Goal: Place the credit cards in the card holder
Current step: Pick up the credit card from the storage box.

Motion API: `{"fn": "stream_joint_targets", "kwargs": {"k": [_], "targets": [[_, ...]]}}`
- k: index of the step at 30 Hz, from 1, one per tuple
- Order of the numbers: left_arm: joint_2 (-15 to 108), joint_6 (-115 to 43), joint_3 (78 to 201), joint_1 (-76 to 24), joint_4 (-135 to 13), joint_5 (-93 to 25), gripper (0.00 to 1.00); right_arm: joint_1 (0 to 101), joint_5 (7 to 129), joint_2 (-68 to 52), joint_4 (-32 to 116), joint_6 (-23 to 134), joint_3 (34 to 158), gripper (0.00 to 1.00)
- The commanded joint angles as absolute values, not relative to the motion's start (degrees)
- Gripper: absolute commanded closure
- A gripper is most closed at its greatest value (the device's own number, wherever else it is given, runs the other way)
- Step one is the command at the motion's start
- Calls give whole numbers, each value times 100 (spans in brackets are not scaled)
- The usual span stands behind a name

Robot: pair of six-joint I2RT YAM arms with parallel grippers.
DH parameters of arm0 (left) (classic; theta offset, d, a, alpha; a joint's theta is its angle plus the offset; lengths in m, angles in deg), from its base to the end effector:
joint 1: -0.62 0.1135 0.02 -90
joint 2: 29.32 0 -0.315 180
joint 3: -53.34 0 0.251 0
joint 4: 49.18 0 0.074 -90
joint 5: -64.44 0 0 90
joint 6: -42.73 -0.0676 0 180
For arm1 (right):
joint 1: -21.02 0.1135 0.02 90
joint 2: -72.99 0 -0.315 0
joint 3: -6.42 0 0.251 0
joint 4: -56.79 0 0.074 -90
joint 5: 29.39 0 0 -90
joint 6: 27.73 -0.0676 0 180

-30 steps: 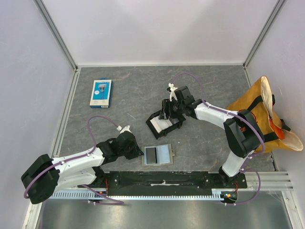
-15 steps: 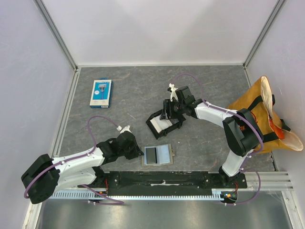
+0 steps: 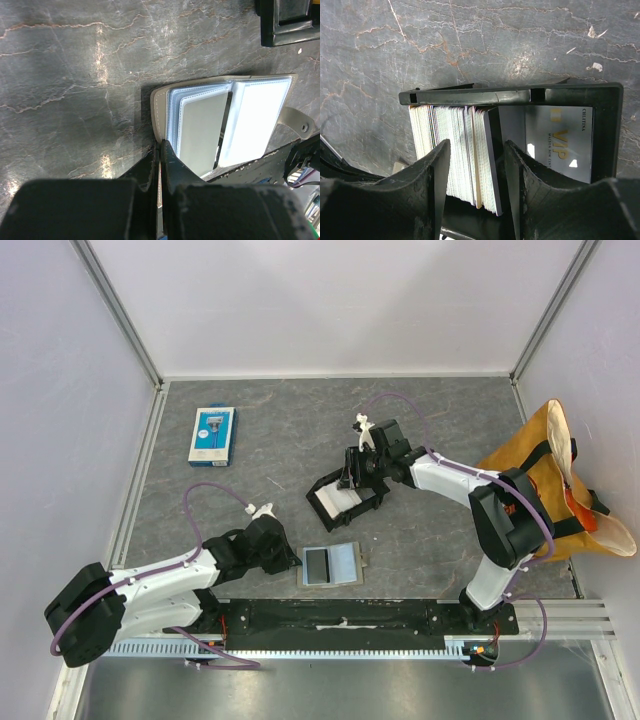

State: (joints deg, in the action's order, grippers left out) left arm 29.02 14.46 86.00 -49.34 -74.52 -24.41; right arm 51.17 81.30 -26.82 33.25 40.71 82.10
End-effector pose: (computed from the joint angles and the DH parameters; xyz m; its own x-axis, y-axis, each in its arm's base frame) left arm 0.1104 -0.1292 0.1628 -0.9038 -0.2931 -0.3117 -0.0818 0.8334 -0.5466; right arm 0.3297 0.2191 0.2198 -0.8428 -0.0920 -0.5303 -0.3934 0.7777 0.4904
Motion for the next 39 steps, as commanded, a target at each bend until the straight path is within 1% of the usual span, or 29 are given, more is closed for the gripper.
{"fn": "stream_joint_targets", "kwargs": {"k": [1, 4, 7, 14, 16, 17, 22, 25, 27, 28, 30, 32, 33, 34, 39], "targets": [[2903, 1223, 8764, -4904, -7338, -2486, 98, 5091, 8066, -2492, 3461, 3916, 8204, 48], [2904, 1223, 8764, -4904, -7338, -2486, 98, 5099, 7898, -2484, 3487, 3810, 8160, 56], [2903, 1232, 8756, -4913, -7338, -2486, 98, 5091, 7881, -2475, 3505, 3766, 8142, 59], [2930, 1232, 8764, -4913, -7321, -2486, 98, 5082, 7723, -2334, 3646, 3652, 8055, 60], [2938, 1232, 8773, -4913, -7312, -2494, 98, 5082, 7652, -2273, 3698, 3634, 8020, 69], [2947, 1223, 8773, -4913, -7312, -2494, 98, 5073, 7644, -2255, 3716, 3634, 8019, 71], [2965, 1214, 8782, -4913, -7294, -2512, 98, 5064, 7635, -2229, 3742, 3617, 7993, 71], [2956, 1214, 8782, -4913, -7294, -2512, 98, 5064, 7687, -2246, 3742, 3625, 7975, 75], [2965, 1214, 8773, -4913, -7294, -2512, 98, 5056, 7714, -2272, 3742, 3643, 7993, 80], [2956, 1214, 8773, -4913, -7285, -2512, 98, 5055, 7714, -2281, 3734, 3652, 7984, 81], [2974, 1214, 8773, -4913, -7285, -2512, 98, 5055, 7705, -2290, 3742, 3652, 7993, 90], [2965, 1205, 8773, -4921, -7285, -2512, 98, 5055, 7705, -2290, 3742, 3652, 7993, 92], [2965, 1214, 8773, -4913, -7294, -2512, 98, 5055, 7722, -2299, 3751, 3652, 7984, 98], [2956, 1205, 8765, -4904, -7285, -2512, 98, 5055, 7714, -2290, 3751, 3652, 7984, 100], [2965, 1214, 8764, -4913, -7285, -2512, 98, 5055, 7618, -2264, 3769, 3661, 7967, 100]]}}
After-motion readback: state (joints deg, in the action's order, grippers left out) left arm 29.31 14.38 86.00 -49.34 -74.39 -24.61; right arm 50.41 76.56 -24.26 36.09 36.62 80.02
